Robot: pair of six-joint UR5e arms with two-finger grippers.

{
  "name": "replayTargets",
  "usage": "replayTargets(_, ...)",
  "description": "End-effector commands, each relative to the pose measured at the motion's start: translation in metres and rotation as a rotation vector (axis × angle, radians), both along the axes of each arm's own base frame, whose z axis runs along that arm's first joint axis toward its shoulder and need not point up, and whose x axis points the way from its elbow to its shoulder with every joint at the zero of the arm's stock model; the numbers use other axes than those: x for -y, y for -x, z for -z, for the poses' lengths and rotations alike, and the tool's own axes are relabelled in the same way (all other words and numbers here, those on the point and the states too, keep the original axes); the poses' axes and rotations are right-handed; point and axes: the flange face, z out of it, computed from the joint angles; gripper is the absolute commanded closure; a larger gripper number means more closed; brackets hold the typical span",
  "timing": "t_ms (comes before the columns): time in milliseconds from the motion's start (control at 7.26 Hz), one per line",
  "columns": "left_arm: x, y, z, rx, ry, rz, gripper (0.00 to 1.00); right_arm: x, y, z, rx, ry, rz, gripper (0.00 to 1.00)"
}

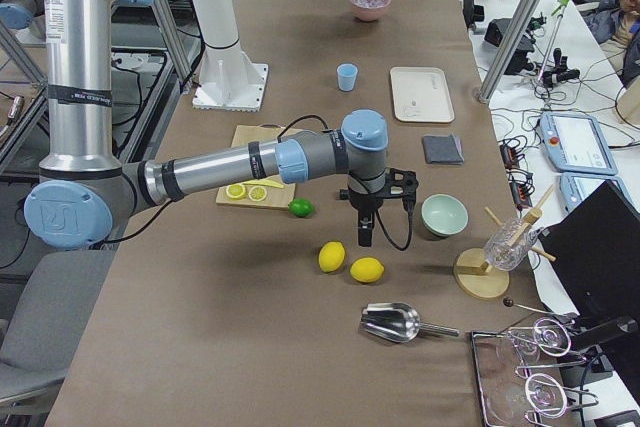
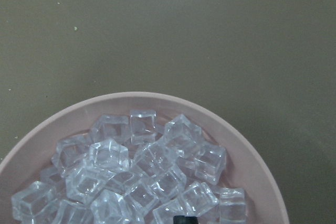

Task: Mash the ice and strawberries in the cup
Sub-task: 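Close the left gripper on another ice cube in the bowl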

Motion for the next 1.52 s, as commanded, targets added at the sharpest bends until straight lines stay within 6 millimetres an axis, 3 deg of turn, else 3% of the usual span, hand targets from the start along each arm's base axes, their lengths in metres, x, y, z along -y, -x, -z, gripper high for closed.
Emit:
replayTargets(0, 0.003, -0.002, -0.003, 0.023, -0.009, 0.018, 0.28, -0.002, 0.0, -0.003, -0.001, 0.006, 0.0, 0.0)
replayTargets(138, 0.0, -0.014, -0.006, 0.047, -0.027, 0.015, 0.18, -0.002, 0.0, -0.003, -0.001, 0.006, 0.0, 0.0)
replayTargets(413, -0.008, -0.03, -0.008, 0.062, -0.035, -0.005, 0.17, -0.002, 0.0, -0.004, -0.001, 0.009, 0.0, 0.0)
replayTargets(689, -0.012, -0.037, -0.009, 0.079, -0.05, -0.008, 0.21, -0.002, 0.0, -0.004, -0.001, 0.009, 0.0, 0.0)
replayTargets(827, -0.012, -0.038, -0.01, 0.08, -0.049, -0.009, 0.32, -0.002, 0.0, -0.005, -0.003, 0.01, 0.0, 0.0)
replayTargets(1378, -0.016, -0.035, -0.019, 0.094, -0.089, -0.065, 0.33, -0.002, 0.0, -0.003, -0.002, 0.006, 0.0, 0.0)
